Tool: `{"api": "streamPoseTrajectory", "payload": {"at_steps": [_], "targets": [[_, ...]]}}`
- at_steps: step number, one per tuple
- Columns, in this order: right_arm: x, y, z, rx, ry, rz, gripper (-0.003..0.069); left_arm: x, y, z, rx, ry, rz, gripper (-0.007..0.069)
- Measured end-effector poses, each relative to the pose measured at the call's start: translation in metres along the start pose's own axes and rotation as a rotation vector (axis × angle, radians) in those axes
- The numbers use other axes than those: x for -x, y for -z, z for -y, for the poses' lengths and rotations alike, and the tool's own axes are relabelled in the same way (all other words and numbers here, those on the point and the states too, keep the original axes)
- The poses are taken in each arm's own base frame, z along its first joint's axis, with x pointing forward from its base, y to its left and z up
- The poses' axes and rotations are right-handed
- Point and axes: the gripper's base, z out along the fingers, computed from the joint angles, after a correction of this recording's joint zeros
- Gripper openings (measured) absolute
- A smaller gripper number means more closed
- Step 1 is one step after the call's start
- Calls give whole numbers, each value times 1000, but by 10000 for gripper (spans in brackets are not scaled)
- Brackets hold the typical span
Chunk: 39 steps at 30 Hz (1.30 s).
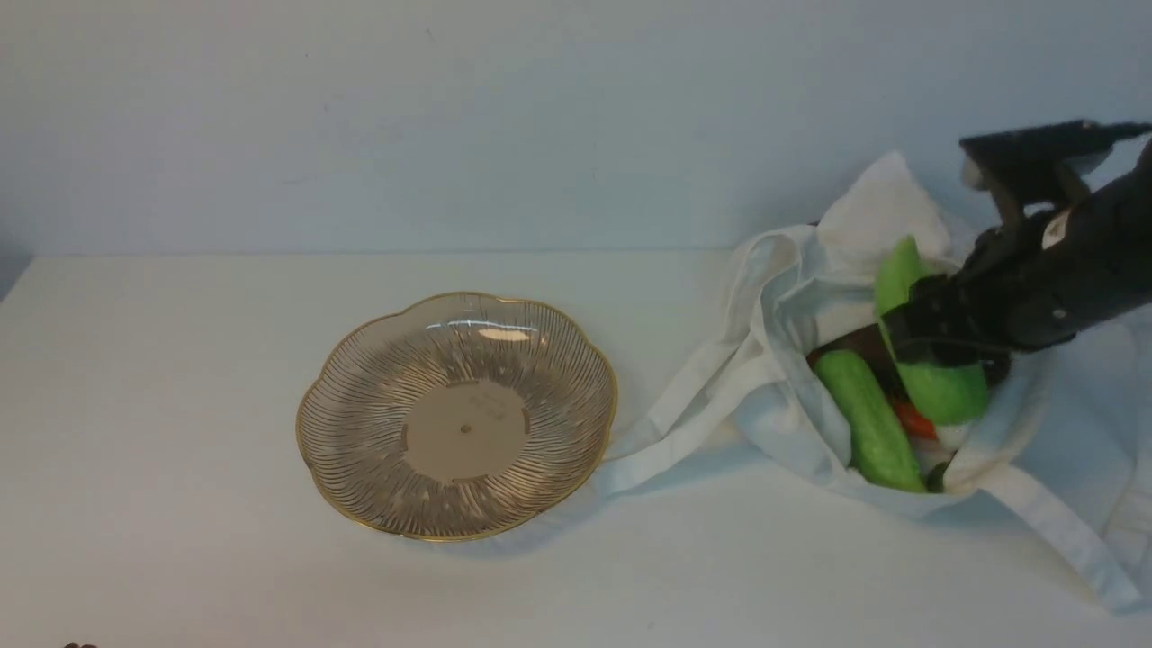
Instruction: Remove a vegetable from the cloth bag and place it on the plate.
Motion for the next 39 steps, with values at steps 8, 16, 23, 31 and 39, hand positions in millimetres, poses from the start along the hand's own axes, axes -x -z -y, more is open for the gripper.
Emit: {"api": "streamPoseTrajectory", "payload": {"at_steps": [8,16,23,31,39], "targets": [[30,26,-94,337,105,189,360,0,0,0,0,0,0,-5],[41,-72,-189,472,240,57,360,0,0,0,0,0,0,-5],[39,-140,-207,482,192,-125,424,0,0,0,0,0,0,-5],[55,-130,-206,419,233,-171,671,0,0,0,0,0,0,-5],[94,-12,-178,236,288,-27,262,0,0,0,0,0,0,-5]]}}
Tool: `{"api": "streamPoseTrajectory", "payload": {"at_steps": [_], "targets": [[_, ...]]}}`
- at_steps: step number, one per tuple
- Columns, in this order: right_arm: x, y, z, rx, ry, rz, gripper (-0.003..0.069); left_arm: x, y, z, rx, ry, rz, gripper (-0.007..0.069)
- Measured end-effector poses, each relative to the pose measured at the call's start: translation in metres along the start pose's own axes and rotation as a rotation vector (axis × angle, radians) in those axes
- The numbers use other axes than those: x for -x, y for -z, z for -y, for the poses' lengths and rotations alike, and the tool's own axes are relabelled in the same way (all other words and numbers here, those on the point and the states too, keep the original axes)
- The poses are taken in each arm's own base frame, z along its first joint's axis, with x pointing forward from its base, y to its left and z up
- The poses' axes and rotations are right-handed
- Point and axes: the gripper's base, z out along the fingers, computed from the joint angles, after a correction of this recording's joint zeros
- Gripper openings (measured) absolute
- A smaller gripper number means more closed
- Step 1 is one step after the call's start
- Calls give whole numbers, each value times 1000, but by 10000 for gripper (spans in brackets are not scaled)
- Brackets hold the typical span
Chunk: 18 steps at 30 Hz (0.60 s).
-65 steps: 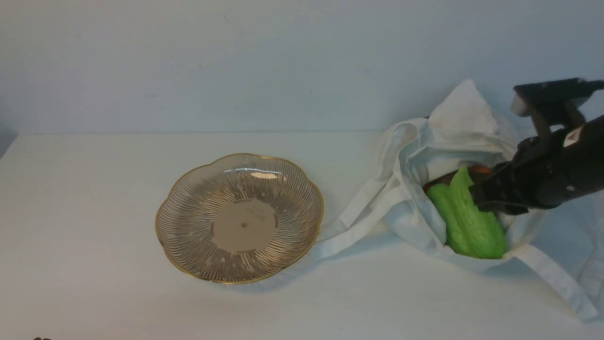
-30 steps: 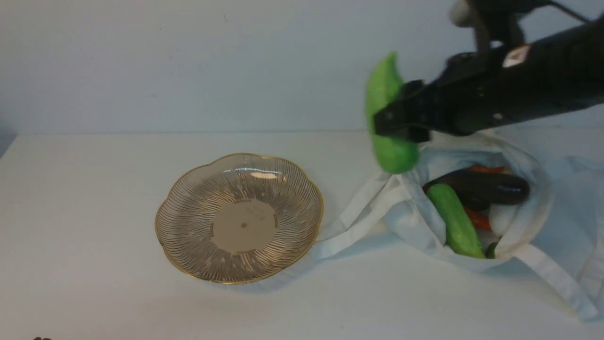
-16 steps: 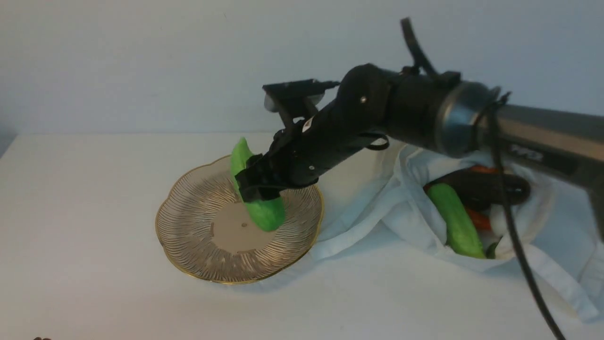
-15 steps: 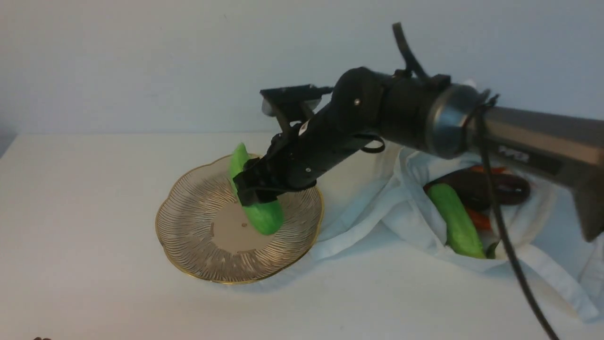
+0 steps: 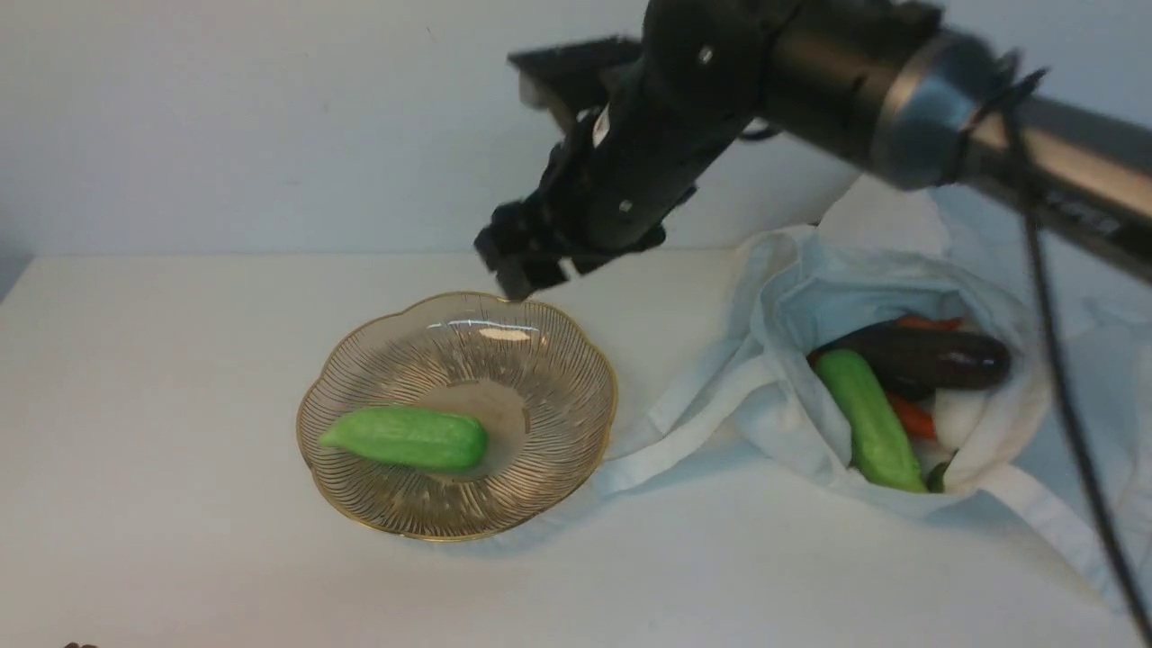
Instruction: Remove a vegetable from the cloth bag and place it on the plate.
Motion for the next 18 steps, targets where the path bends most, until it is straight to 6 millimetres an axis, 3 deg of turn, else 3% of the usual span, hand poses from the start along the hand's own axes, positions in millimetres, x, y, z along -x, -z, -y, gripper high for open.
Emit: {"api": "streamPoseTrajectory", "payload": {"at_steps": [1,2,4,7,10,12,15,18], "targets": [[1,32,2,-44,7,35,134,0,0,0,0,0,0,-5],[0,58,4,-76,10,61,64,0,0,0,0,0,0,-5],[-8,99,7,-130,6,109,11,0,0,0,0,0,0,-5],[-26,140,10,-172,-9,161,-9,0,0,0,0,0,0,-5],[-42,161,11,-183,-31,201,-13,0,0,0,0,0,0,-5],[-76,188,11,-169,-66,289,-14,0,0,0,0,0,0,-5],[-110,209,10,-141,-82,412,-15,0,0,0,0,0,0,-5],[-148,217,11,-112,-91,514,-15,0,0,0,0,0,0,-5]]}}
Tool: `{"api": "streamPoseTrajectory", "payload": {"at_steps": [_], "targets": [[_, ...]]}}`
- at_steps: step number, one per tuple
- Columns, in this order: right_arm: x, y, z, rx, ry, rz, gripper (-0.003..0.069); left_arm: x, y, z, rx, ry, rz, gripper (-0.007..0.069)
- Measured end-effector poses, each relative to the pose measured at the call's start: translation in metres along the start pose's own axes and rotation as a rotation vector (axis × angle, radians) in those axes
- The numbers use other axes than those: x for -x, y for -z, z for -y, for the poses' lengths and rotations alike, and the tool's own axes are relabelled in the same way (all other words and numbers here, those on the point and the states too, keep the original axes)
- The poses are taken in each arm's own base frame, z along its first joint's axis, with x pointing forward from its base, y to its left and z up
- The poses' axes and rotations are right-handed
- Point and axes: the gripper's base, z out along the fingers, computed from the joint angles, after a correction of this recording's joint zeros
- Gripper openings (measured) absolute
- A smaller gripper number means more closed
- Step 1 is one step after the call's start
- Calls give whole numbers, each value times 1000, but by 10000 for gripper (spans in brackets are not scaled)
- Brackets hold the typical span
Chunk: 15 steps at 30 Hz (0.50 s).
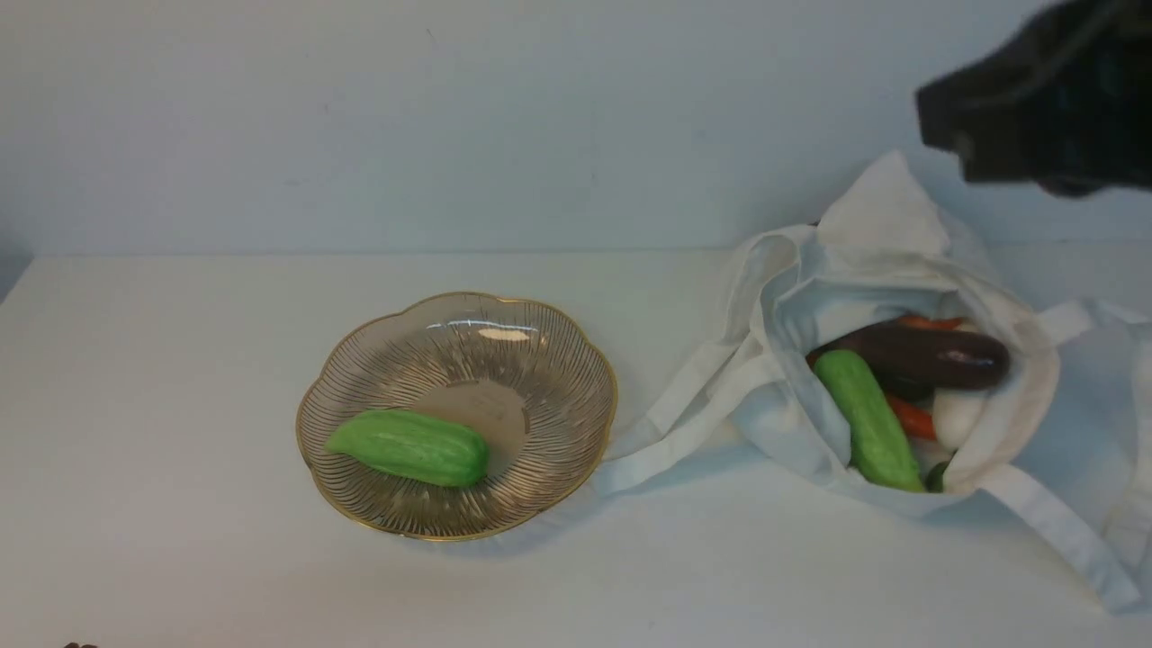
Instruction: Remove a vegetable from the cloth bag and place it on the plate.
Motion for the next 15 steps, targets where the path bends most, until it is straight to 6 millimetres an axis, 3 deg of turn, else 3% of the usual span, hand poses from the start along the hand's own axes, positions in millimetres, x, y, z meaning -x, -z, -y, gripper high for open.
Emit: {"api": "streamPoseTrajectory", "payload": {"at_steps": [9,15], "targets": [[-57,79,11,125,-30,482,-15,0,0,0,0,0,0,-5],[-88,122,20,147,-33,646,-15,0,0,0,0,0,0,-5]]}}
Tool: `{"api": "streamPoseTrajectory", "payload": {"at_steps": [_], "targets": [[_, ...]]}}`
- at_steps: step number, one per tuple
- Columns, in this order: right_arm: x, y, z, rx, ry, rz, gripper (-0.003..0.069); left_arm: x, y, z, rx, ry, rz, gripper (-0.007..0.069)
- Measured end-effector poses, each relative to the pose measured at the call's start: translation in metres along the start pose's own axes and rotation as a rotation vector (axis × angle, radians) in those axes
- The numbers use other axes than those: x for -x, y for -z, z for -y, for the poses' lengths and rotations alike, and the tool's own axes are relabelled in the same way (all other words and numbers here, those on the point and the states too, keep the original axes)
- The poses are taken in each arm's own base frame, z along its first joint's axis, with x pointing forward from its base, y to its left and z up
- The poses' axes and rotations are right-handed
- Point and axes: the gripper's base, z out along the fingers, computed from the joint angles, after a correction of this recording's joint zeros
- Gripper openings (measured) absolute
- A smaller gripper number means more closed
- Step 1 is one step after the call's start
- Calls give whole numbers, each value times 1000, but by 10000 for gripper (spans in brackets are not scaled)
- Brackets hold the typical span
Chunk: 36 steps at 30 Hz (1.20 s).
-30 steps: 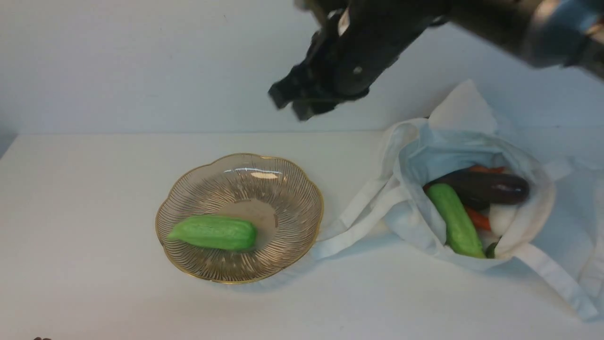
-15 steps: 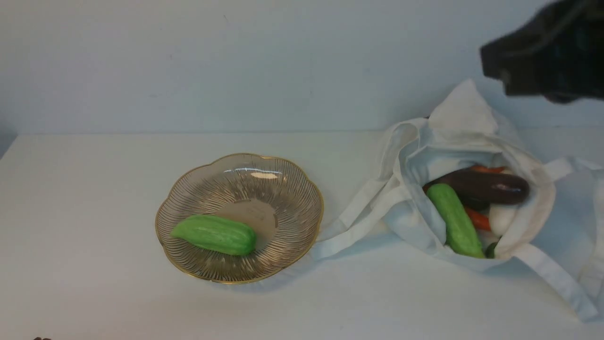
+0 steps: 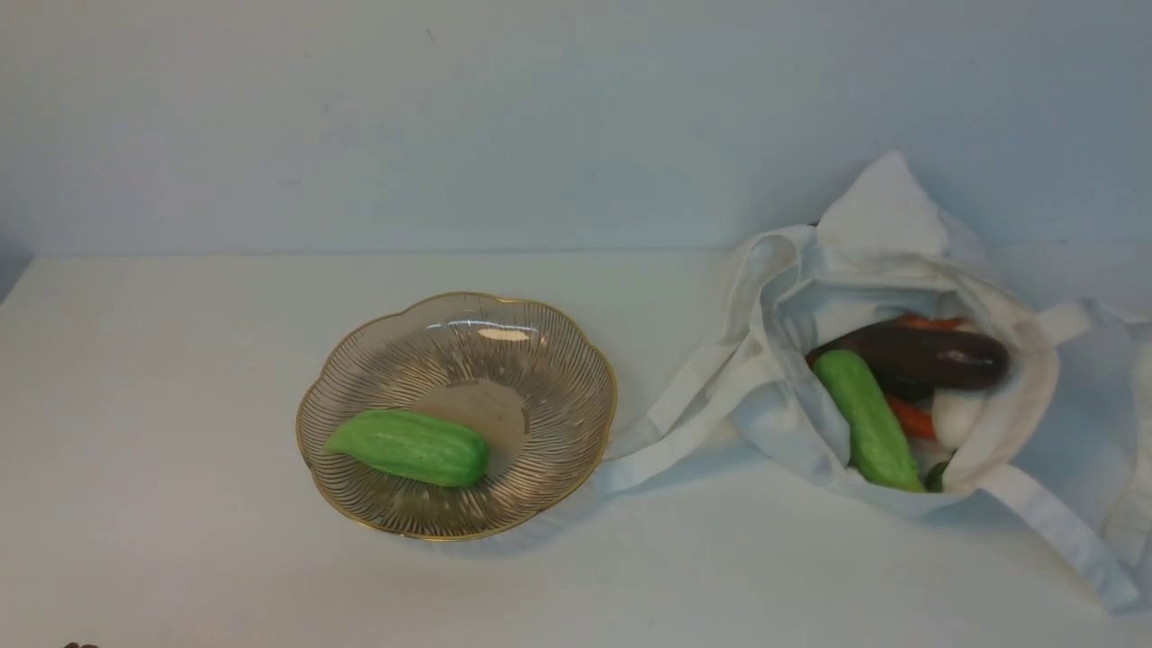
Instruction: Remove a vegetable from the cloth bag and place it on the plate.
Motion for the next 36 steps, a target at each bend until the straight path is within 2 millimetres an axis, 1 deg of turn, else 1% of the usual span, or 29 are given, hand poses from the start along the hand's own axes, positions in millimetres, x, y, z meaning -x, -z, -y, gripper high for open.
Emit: {"api": "streamPoseTrajectory", "payload": {"at_steps": [1,2,6,8,9,13,14,16,19,20,22,23,25,27,28,30,36], "targets": [[1,8,0,4,0,28,-15,0,0,0,0,0,0,-5],[4,30,1,13,-1,102,-15,0,0,0,0,0,0,-5],[5,56,2,24,2,198,-15,0,0,0,0,0,0,-5],[0,63,3,21,22,220,-15,0,0,0,0,0,0,-5],[-4,63,4,17,34,215,-15,0,0,0,0,0,0,-5],[-22,55,6,0,73,162,-15,0,0,0,0,0,0,-5],[-37,50,8,-24,92,117,-15,0,0,0,0,0,0,-5],[-54,44,11,-72,108,70,-15,0,0,0,0,0,0,-5],[-88,36,19,-196,129,-21,-15,0,0,0,0,0,0,-5],[-104,34,24,-243,135,-65,-15,0,0,0,0,0,0,-5],[-127,33,31,-321,141,-126,-15,0,0,0,0,0,0,-5],[-141,33,37,-372,141,-166,-15,0,0,0,0,0,0,-5],[-177,37,49,-494,134,-266,-15,0,0,0,0,0,0,-5],[-201,43,57,-569,117,-333,-15,0,0,0,0,0,0,-5],[-207,45,59,-595,111,-355,-15,0,0,0,0,0,0,-5],[-212,48,61,-634,96,-379,-15,0,0,0,0,0,0,-5],[-211,51,62,-678,99,-348,-15,0,0,0,0,0,0,-5]]}}
